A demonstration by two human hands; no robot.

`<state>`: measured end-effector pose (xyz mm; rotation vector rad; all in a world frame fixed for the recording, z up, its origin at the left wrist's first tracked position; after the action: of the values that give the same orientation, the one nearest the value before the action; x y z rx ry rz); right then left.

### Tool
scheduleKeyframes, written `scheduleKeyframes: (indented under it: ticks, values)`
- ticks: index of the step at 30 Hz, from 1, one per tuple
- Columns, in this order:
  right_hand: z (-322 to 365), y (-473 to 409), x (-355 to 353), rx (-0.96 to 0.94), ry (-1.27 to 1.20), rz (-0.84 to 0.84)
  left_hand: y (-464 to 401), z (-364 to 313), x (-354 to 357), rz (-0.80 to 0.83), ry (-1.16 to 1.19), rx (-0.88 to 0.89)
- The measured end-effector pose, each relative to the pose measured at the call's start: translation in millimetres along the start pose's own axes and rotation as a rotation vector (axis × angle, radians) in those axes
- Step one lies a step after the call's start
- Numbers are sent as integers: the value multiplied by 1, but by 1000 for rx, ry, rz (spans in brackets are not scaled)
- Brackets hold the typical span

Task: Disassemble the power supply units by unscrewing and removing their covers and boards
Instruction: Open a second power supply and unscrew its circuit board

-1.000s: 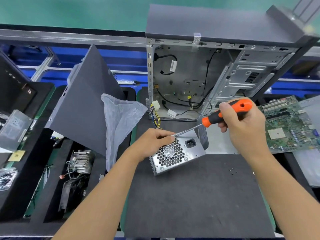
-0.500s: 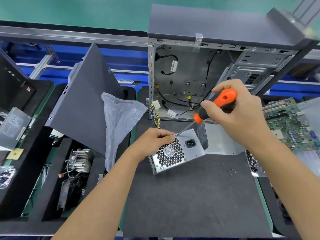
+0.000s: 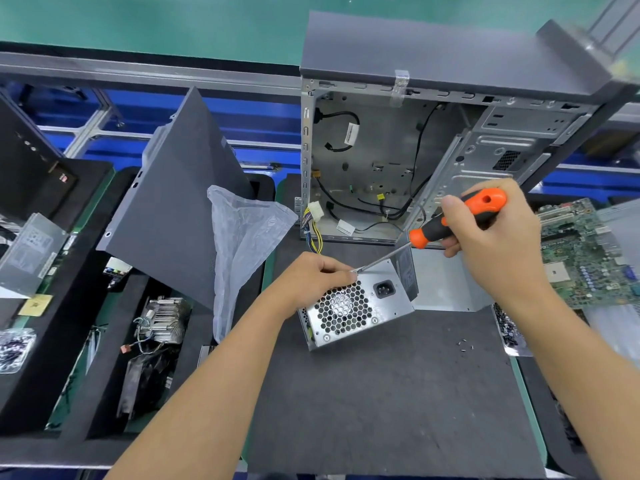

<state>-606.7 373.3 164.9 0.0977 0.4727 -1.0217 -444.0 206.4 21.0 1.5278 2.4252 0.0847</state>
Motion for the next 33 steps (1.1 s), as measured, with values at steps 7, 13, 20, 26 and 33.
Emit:
scheduleKeyframes:
  ticks: [7,13,20,26,33]
  values:
    - [-11,0,-3,44,-33,-22,-1,0,0,-10,20,-21]
    - [-18,0,-4,119,-49,-10,-1,2,0,-11,10,-19]
    - [-5,5,-3,119,-29,-21,-2,3,0,2,-9,-20]
    - [44,10,7,-131,398,-39,-1,4,2,24,17,6]
    - [120,-1,48,-302,1103,103,-3,7,2,30,52,1]
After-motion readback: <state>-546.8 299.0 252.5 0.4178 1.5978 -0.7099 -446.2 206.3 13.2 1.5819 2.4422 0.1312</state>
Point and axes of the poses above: each hand's wrist, its own y-axis away from the middle knuckle, its own x-axis out of the palm, z = x × y, the point moved 3 cm from there along -y, towards the middle knuckle, and after that the axes turned 11 degrees about x, right-handed, at the moved point
